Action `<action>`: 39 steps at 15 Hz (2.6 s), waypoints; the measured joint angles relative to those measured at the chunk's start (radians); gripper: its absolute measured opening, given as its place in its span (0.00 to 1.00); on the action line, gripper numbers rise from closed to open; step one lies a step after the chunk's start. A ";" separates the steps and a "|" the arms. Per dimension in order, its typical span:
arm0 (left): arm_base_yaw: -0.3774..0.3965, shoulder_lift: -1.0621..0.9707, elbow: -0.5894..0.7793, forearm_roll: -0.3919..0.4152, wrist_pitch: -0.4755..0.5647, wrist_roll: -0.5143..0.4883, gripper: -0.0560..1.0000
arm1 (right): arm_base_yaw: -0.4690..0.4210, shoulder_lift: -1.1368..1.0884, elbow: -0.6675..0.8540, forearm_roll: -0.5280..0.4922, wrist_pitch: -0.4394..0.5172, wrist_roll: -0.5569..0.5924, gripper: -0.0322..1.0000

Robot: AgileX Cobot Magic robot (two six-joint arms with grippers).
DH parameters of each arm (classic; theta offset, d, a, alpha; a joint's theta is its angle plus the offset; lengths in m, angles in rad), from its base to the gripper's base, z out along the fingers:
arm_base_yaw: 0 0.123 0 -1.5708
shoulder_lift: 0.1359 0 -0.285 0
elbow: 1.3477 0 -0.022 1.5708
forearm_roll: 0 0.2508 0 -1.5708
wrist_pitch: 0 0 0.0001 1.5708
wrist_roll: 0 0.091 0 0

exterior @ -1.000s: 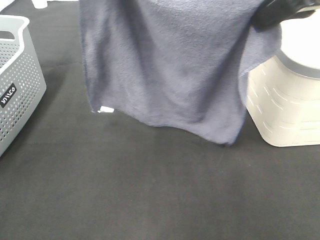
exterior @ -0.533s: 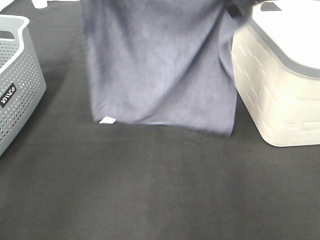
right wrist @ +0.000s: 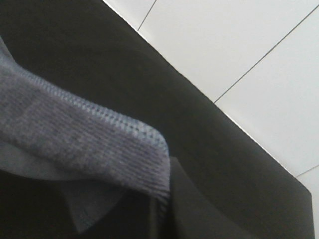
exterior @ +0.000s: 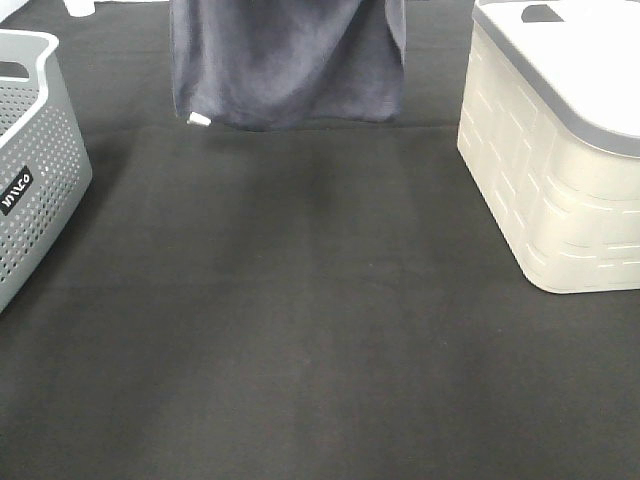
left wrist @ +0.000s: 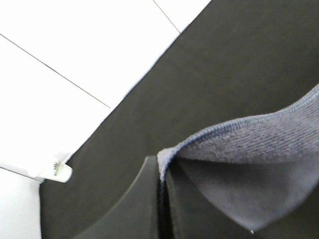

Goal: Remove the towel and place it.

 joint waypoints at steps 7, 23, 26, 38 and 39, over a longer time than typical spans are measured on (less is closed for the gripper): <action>0.001 0.134 0.000 -0.282 0.525 0.168 0.05 | 0.000 0.068 0.041 0.127 0.533 0.039 0.04; 0.001 0.043 0.440 -0.474 0.710 0.372 0.05 | 0.000 0.066 0.301 0.240 0.969 0.001 0.04; 0.001 0.043 0.507 -0.501 0.710 0.375 0.05 | 0.000 0.066 0.386 0.265 0.962 -0.020 0.04; 0.001 0.053 0.648 -0.552 0.707 0.466 0.05 | 0.000 0.066 0.514 0.424 0.931 -0.072 0.19; 0.001 0.053 0.648 -0.552 0.707 0.473 0.05 | 0.000 0.066 0.514 0.431 0.940 -0.072 0.24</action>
